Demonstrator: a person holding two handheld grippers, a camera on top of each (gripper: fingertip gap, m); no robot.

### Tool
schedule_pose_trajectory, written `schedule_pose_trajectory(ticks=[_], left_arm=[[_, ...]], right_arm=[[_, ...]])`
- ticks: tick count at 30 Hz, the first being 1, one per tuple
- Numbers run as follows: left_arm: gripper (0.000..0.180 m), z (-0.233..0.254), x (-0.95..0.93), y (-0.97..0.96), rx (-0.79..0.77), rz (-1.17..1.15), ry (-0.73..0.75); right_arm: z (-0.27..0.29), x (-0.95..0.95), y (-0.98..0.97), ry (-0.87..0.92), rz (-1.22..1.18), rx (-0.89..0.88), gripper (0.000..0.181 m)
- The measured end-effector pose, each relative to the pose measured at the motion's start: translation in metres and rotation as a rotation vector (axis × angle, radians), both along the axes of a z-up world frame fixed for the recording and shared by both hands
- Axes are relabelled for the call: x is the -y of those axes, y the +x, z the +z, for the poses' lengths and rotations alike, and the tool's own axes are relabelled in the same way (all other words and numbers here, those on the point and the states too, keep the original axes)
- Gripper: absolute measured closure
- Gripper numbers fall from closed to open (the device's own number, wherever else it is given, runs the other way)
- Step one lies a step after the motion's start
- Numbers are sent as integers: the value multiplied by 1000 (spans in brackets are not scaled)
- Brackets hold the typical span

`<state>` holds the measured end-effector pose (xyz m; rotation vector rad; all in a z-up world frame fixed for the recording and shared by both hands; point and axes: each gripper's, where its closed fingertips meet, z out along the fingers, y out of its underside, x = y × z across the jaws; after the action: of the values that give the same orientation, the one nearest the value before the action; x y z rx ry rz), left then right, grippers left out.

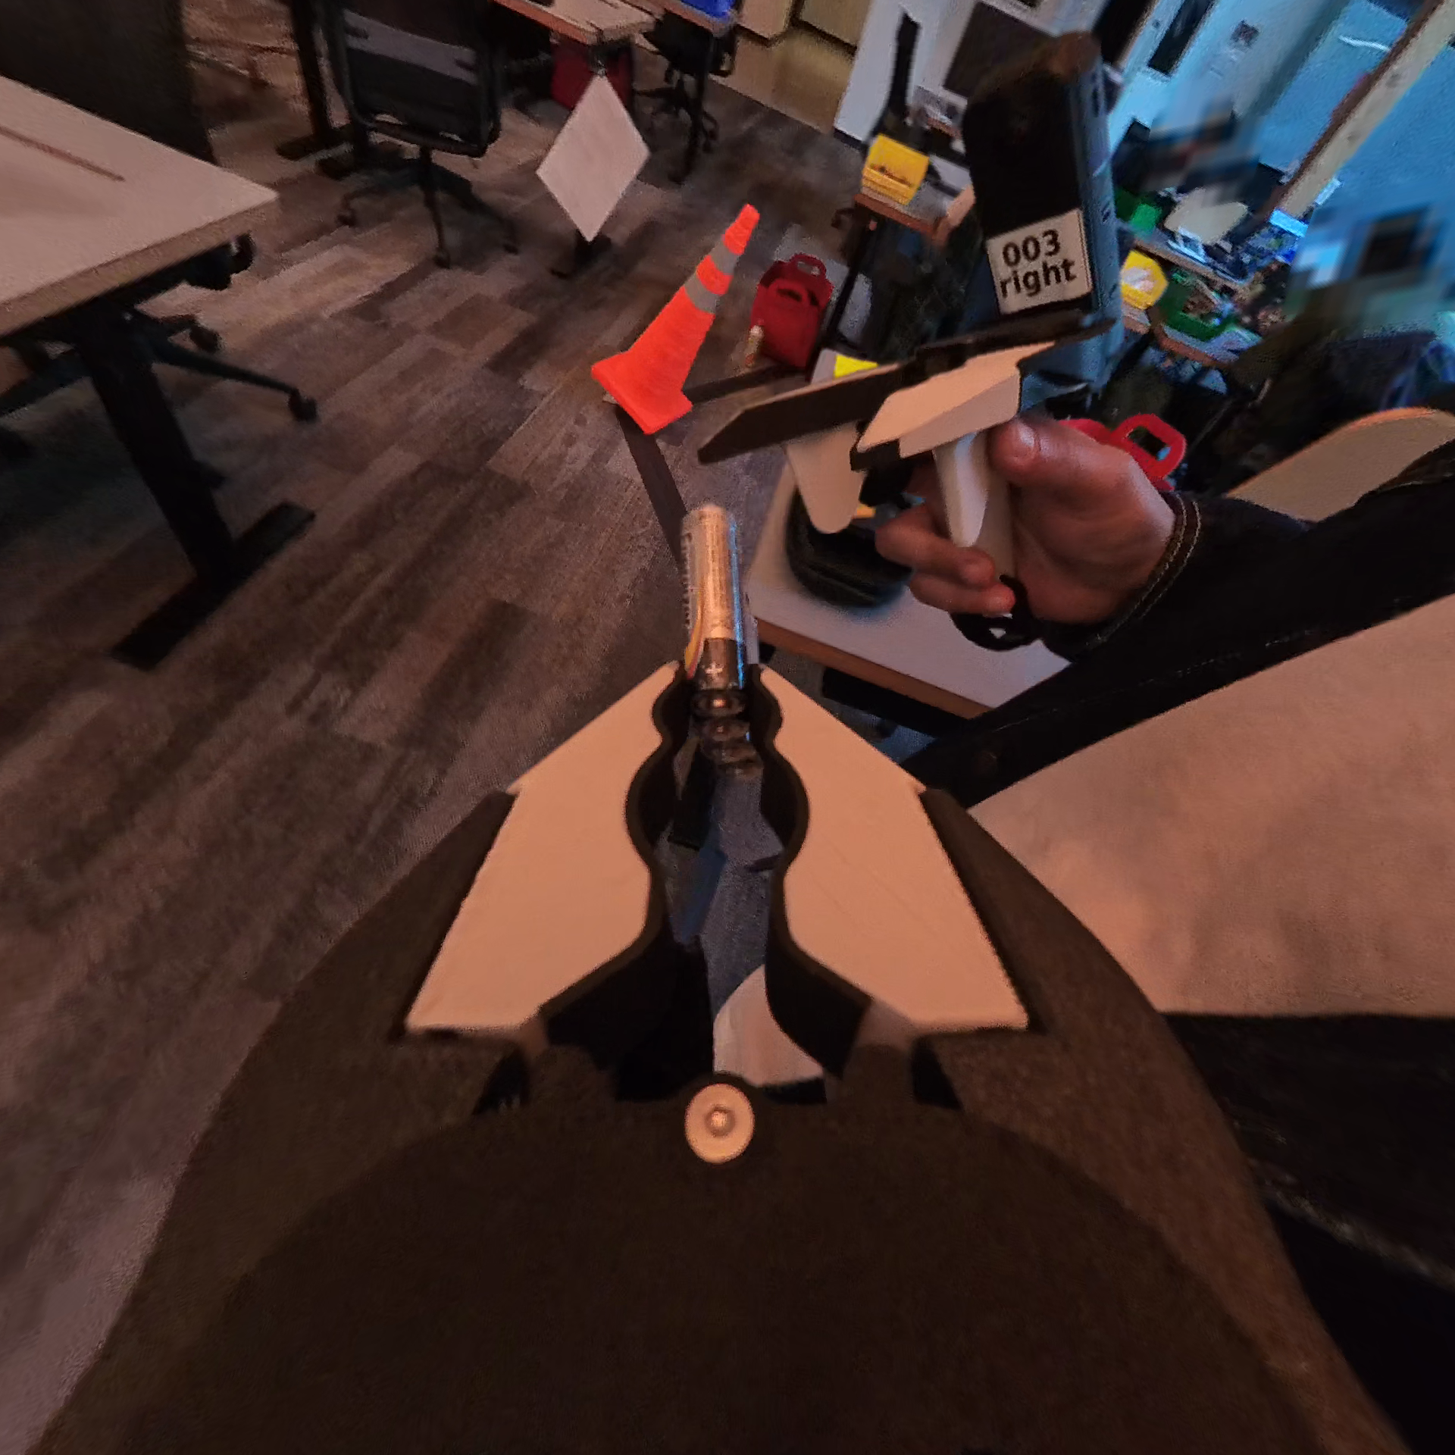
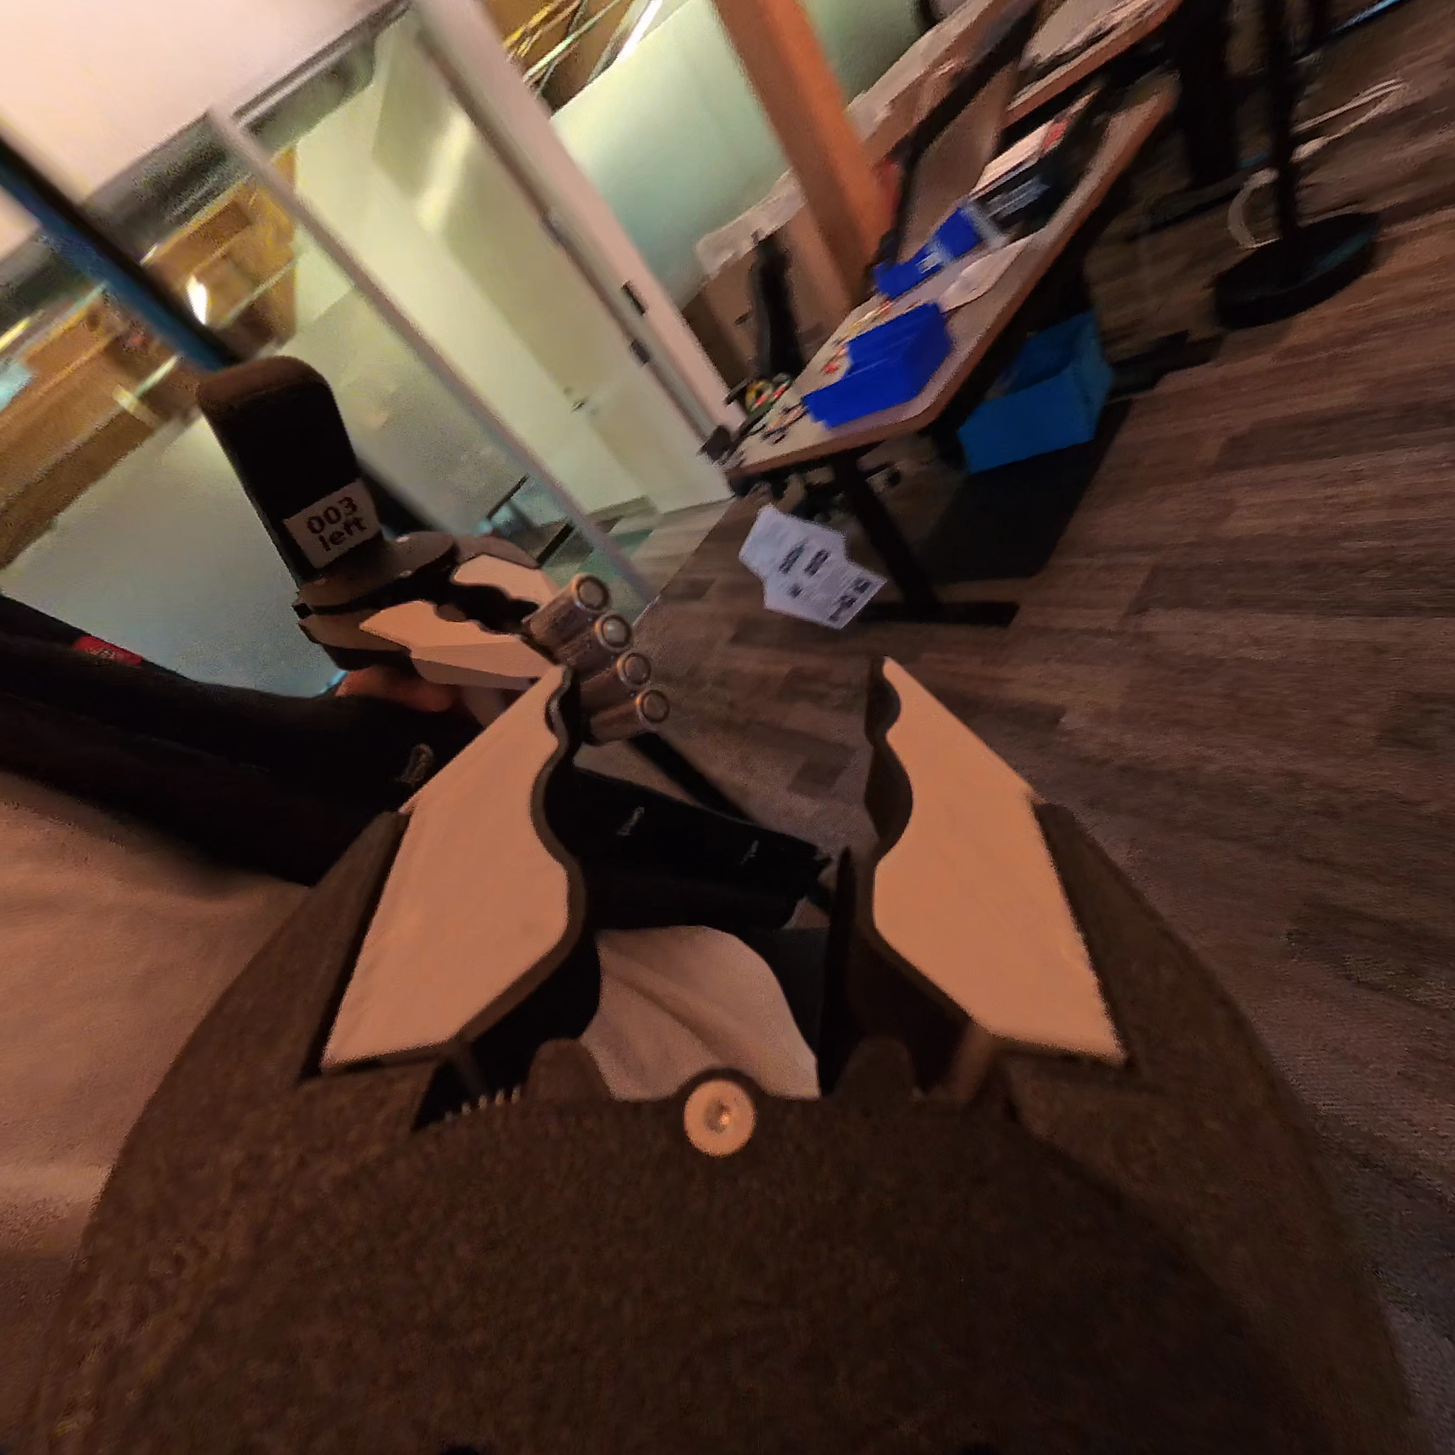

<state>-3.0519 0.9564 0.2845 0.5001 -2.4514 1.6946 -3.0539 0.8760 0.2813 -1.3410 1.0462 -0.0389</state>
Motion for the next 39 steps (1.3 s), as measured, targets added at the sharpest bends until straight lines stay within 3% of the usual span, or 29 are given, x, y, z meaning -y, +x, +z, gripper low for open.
schedule_pose_trajectory(ticks=[4, 8, 15, 18, 26, 35, 39], left_arm=[[168, 22, 100, 158, -19, -125, -18], [168, 46, 219, 283, -61, -263, -89], [168, 31, 486, 471, -81, -479, -143], [168, 33, 620, 547, -141, -531, -155], [168, 73, 913, 719, -138, -651, -222], [168, 69, 1229, 928, -70, -704, -291], [168, 93, 1374, 1017, -149, -716, -352]], right_arm=[[22, 95, 130, 50, -159, -39, 102], [36, 223, 234, -36, -348, -21, 100], [12, 483, 411, 53, -607, 19, 98], [10, 598, 477, 35, -642, -11, 99], [72, 868, 633, -65, -704, -11, 102], [52, 1176, 854, -105, -614, -46, 105], [81, 1314, 949, -137, -558, -40, 112]])
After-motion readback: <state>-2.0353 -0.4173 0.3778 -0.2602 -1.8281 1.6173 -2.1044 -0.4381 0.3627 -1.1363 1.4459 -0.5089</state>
